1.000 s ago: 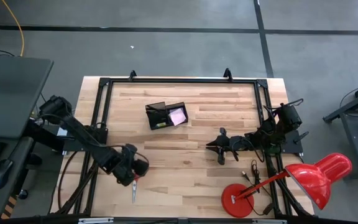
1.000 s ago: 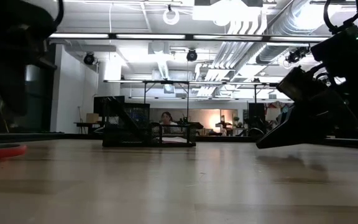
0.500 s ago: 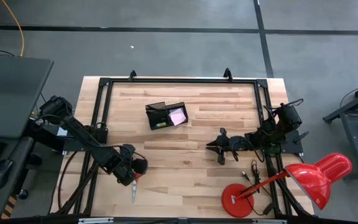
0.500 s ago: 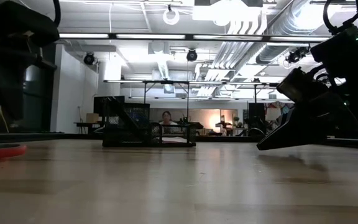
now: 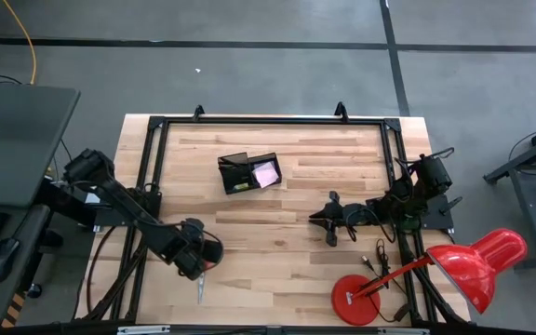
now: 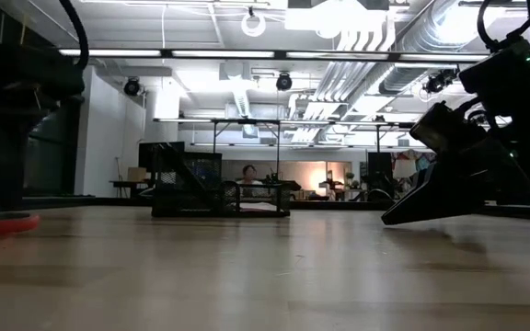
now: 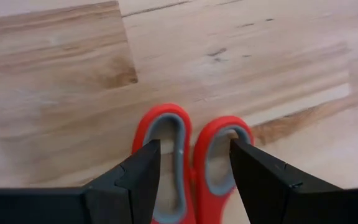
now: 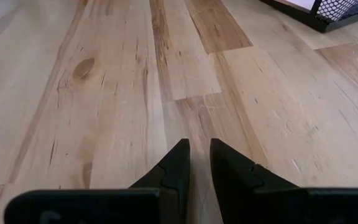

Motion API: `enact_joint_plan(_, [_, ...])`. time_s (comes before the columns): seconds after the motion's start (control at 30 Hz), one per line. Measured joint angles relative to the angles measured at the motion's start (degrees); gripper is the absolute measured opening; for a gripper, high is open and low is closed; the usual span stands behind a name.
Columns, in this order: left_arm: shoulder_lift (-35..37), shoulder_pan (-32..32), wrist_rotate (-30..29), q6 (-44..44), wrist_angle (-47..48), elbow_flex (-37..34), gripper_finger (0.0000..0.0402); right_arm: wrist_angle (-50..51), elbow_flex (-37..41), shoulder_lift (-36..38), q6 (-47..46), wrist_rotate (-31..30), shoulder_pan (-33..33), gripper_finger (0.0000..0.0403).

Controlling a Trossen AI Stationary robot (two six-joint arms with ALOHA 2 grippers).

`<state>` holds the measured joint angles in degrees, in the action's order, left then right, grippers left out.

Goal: Pick and place office supplies into organizer
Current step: Put the red scissors into the black desk organizer

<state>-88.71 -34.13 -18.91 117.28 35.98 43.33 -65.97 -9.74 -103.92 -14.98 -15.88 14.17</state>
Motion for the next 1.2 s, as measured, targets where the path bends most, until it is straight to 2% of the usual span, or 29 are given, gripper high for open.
enact_joint_plan(0.53, [-2.9,0.0,-1.3,0.0,-0.2,0.1,0.0173,0.5,0.0,0.0,0.0,0.0,0.0,0.0058])
enact_joint_plan(0.67, [-2.9,0.0,-1.2,0.0,-0.1,0.0,0.0143,0.6,0.0,0.0,0.0,0.0,0.0,0.0058])
enact_joint_plan(1.0, [-2.9,-0.1,-1.9,0.0,-0.1,0.1,0.002,0.6,0.0,0.0,0.0,0.0,0.0,0.0058])
enact_joint_plan(1.1, [-2.9,-0.1,-2.3,0.0,-0.1,0.1,0.0015,0.6,0.0,0.0,0.0,0.0,0.0,0.0058])
enact_joint_plan(1.2, [-2.9,-0.1,-2.3,-1.1,-0.2,0.1,0.0032,0.6,0.0,0.0,0.0,0.0,0.0,0.0058])
